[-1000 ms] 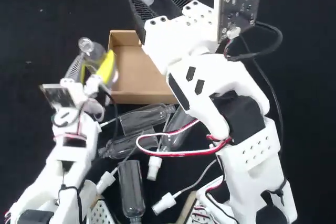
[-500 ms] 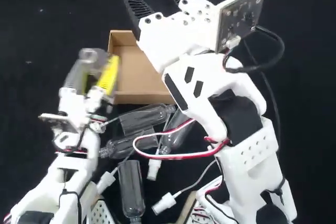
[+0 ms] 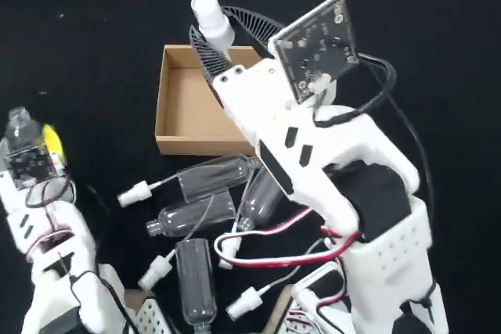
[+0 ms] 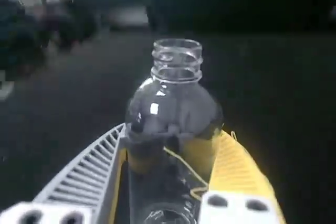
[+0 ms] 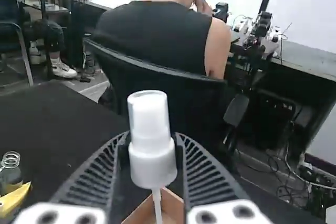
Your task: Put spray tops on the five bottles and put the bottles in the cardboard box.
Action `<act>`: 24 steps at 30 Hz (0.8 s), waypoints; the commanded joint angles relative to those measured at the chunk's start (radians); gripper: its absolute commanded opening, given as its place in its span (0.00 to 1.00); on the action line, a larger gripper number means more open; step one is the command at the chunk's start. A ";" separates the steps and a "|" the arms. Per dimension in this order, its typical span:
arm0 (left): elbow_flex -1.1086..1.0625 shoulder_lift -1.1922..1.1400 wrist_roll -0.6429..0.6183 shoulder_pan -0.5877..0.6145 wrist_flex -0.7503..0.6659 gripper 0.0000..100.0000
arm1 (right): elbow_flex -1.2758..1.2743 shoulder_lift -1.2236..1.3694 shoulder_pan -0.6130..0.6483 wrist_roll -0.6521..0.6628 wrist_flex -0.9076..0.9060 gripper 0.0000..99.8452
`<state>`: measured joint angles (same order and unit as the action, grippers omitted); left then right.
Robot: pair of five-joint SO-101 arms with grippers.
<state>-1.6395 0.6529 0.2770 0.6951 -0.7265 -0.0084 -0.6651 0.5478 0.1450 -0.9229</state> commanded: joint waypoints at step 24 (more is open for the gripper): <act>0.622 -0.229 -0.110 0.157 0.795 0.06 | -0.090 -0.035 -0.003 -0.011 0.015 0.01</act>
<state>-1.0518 0.4043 0.1481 0.8715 0.0990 -0.1051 -0.6651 0.5478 0.1450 -0.9229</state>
